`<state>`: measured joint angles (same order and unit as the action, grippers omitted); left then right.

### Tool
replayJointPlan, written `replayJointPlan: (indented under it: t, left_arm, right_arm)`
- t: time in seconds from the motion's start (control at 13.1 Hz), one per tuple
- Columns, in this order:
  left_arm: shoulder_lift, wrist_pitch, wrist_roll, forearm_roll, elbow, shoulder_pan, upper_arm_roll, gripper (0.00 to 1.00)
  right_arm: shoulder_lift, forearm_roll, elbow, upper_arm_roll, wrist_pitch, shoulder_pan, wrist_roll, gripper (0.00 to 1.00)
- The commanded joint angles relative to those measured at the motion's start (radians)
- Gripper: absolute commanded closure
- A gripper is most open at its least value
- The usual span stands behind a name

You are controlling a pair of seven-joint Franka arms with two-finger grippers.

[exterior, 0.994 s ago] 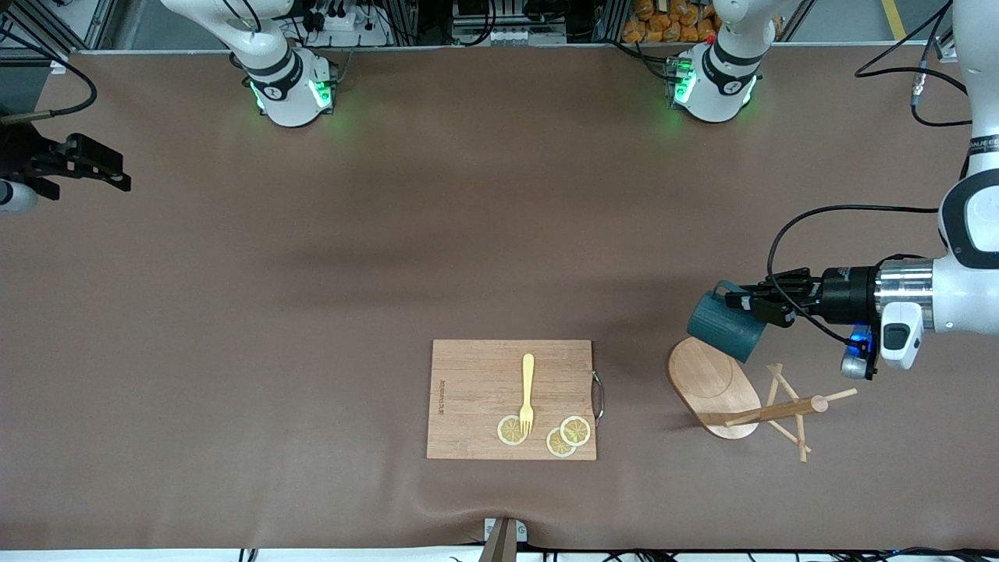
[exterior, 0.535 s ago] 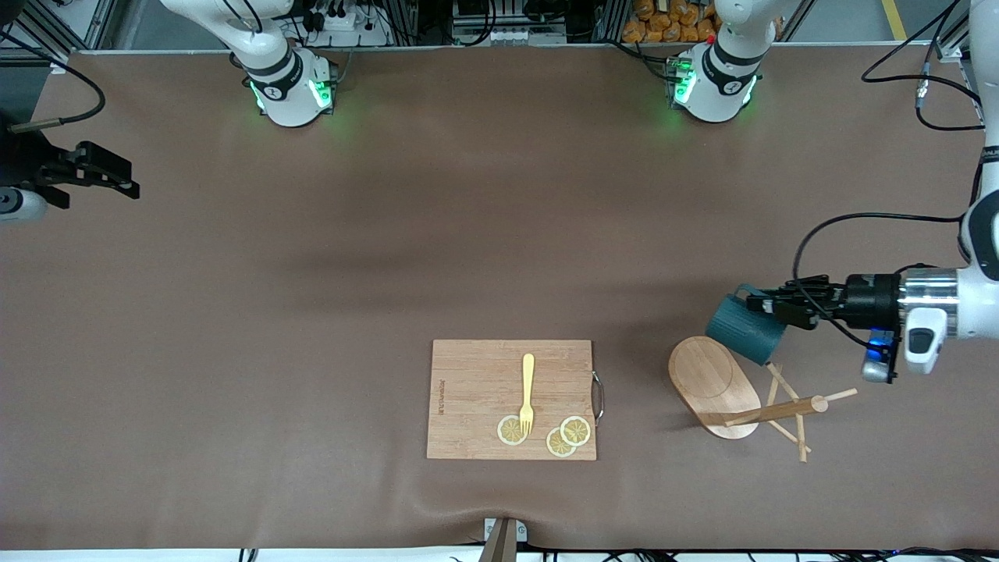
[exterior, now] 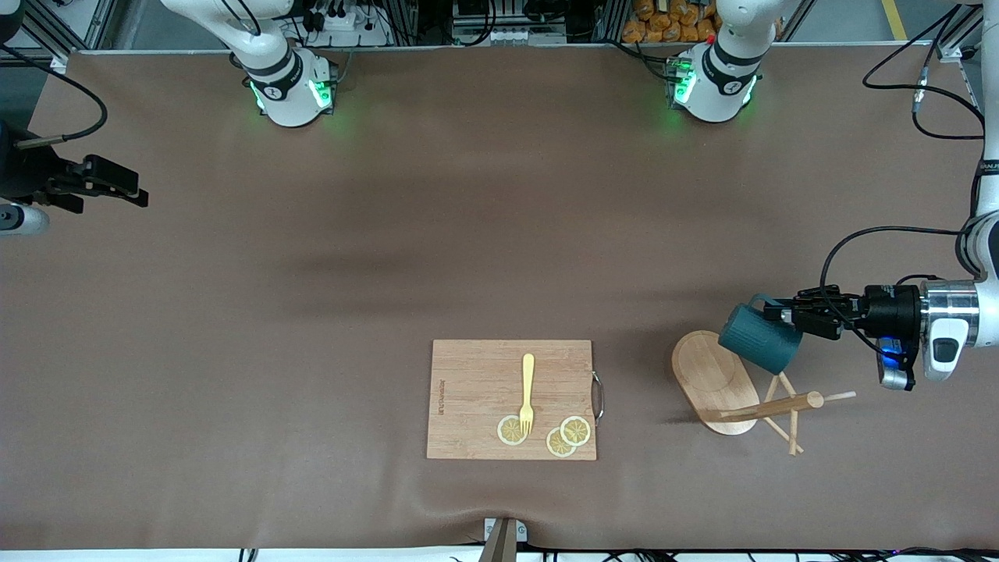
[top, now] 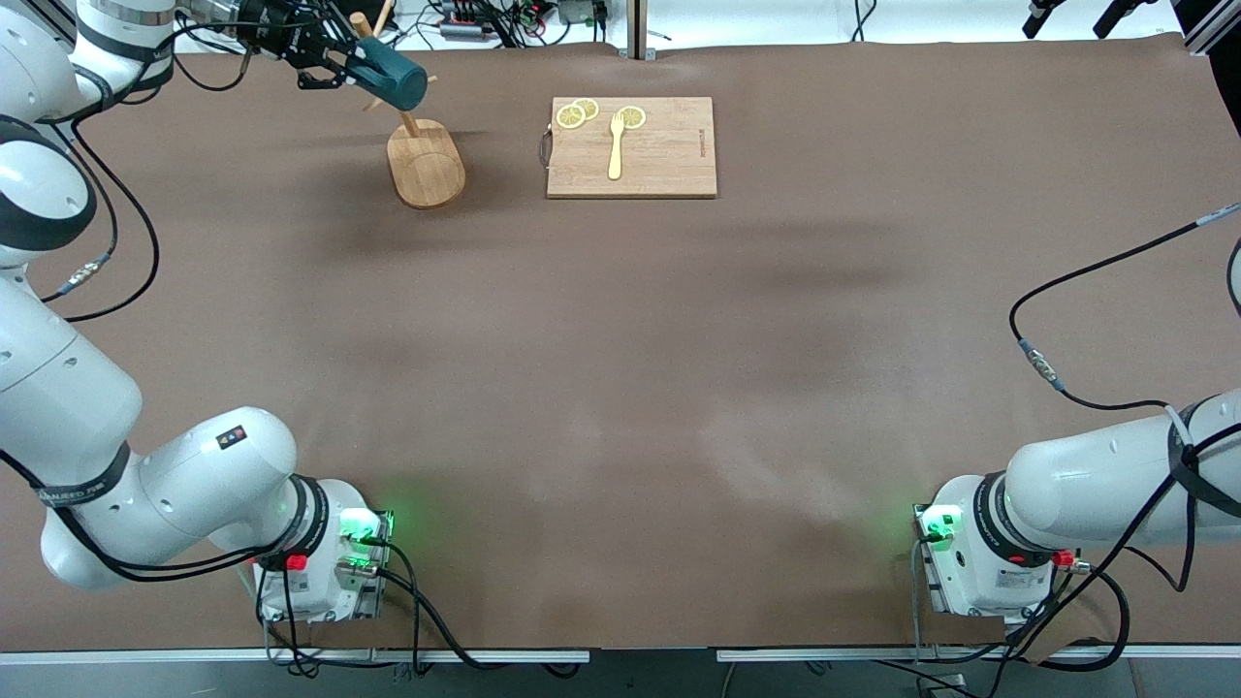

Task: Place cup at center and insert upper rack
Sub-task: 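Hang the mug handle onto a peg of the mug stand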

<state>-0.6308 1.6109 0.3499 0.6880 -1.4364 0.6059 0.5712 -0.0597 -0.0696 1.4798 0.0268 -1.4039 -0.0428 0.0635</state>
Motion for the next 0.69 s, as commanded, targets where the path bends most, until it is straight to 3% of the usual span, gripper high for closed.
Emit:
replayJointPlan:
  t: [0.0,0.61]
  left_arm:
    - [-0.029,-0.016,-0.051,0.057,0.019,0.021,0.012,1.00]
    - [-0.070,0.026,-0.183,0.160,0.019,0.040,0.010,1.00]
  right_arm:
    - [0.001,-0.009,0.004,0.005,-0.006,-0.008,-0.019,0.00]
    - [0.001,-0.009,0.002,0.005,-0.006,-0.006,-0.018,0.00]
